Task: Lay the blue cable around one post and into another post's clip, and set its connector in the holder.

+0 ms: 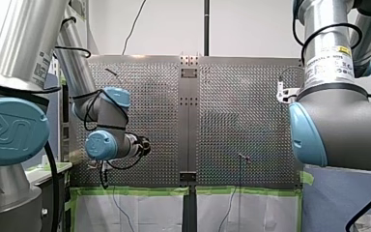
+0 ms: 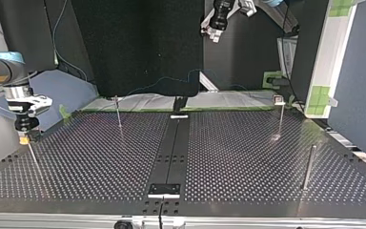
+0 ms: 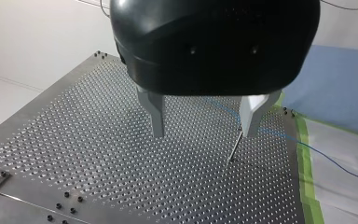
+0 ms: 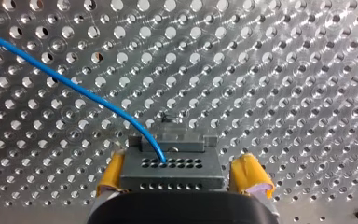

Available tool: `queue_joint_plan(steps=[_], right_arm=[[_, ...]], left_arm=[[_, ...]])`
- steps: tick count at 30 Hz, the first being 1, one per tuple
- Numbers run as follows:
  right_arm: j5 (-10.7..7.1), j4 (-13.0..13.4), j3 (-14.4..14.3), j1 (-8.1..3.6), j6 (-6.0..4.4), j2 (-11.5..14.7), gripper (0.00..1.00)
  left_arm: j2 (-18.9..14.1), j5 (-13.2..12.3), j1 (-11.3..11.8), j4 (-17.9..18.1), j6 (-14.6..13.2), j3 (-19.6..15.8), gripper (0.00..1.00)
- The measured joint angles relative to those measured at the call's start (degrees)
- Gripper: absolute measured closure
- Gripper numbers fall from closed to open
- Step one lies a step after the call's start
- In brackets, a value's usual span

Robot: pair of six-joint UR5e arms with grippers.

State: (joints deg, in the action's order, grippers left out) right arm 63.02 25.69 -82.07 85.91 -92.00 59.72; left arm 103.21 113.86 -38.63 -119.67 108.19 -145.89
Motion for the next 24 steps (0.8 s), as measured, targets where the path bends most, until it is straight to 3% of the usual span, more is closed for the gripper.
queue_joint_plan(steps=[24], right_arm=[[0.61, -1.4, 0.0, 0.42, 0.12, -0.2, 0.02]], left_arm=[[0.0, 0.0, 0.5, 0.0, 0.0, 0.0, 0.21]])
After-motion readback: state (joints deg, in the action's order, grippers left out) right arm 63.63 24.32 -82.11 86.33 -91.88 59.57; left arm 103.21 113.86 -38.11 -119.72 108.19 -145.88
